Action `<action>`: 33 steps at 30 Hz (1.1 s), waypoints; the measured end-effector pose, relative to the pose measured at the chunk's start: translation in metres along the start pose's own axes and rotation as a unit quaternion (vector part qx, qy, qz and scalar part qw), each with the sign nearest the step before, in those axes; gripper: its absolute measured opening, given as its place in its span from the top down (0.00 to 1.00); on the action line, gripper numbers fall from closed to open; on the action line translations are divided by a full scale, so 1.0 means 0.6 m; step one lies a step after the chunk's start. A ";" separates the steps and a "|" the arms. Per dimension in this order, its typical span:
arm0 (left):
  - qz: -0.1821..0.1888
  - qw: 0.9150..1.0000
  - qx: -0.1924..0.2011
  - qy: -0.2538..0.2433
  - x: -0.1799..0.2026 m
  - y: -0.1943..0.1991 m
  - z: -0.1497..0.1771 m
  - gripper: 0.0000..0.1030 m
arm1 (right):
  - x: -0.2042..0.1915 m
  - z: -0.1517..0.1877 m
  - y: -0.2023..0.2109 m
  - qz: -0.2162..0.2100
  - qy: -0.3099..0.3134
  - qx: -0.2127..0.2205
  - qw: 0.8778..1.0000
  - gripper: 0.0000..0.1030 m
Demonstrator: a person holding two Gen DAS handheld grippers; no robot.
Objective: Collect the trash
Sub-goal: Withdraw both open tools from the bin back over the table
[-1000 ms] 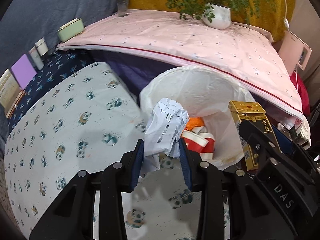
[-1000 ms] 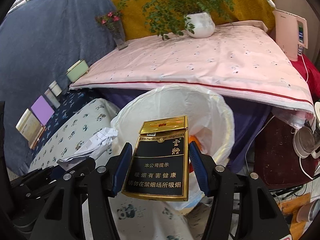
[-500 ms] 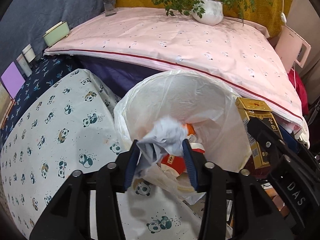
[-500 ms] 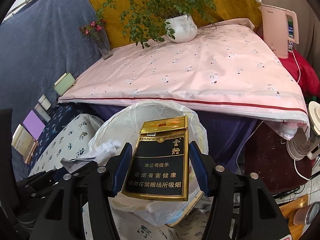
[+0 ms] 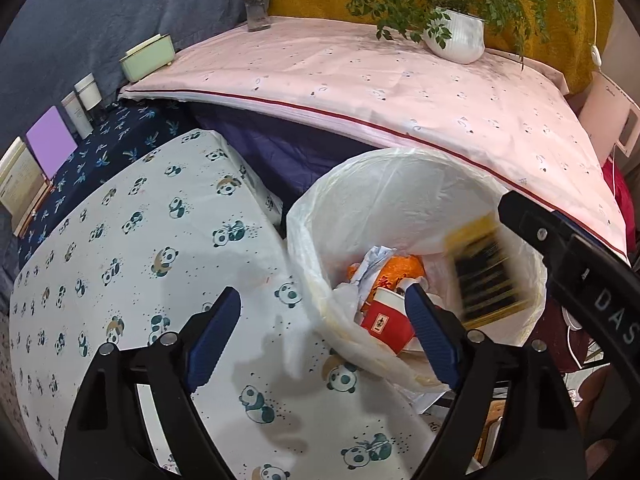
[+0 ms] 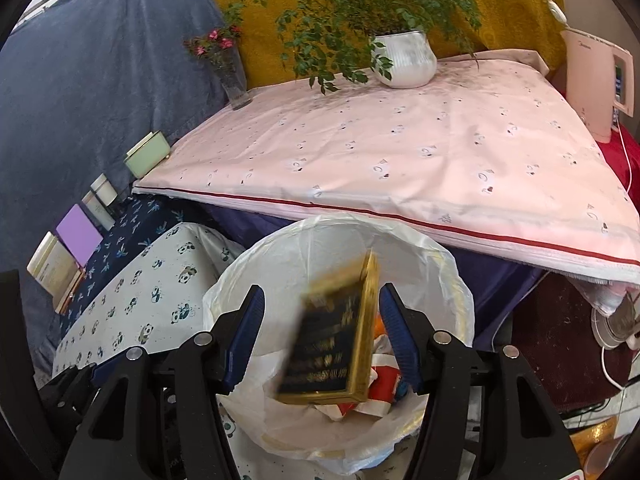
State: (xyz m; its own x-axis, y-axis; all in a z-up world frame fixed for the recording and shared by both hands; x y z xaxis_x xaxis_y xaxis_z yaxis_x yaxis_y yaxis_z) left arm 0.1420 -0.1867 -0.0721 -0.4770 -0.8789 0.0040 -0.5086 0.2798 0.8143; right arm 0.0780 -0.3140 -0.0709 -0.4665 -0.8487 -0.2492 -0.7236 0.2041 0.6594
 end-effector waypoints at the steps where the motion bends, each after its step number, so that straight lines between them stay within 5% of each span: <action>1: -0.002 1.000 -0.001 0.001 -0.003 0.000 0.002 0.21 | -0.004 0.000 -0.001 0.001 0.004 0.000 1.000 0.42; 33: -0.030 0.999 0.019 0.039 -0.066 0.075 0.049 0.13 | -0.039 0.035 0.081 0.010 0.061 0.004 0.998 0.22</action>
State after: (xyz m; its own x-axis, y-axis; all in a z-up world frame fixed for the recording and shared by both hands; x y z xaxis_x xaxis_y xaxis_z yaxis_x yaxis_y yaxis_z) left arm 0.1171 -0.1280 -0.0526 -0.3890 -0.9212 0.0023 -0.5626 0.2395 0.7913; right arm 0.0429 -0.2736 -0.0480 -0.4158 -0.8973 -0.1484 -0.7197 0.2248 0.6569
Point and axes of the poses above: each gripper's, at about its wrist camera, not at the fingertips, and y roughly against the way its jaws point, x to its right, z to its underside, the point moved 3 cm from there along -y, roughly the way its jaws point, and after that the axes turned 4 degrees about y, right-handed, at the moved point
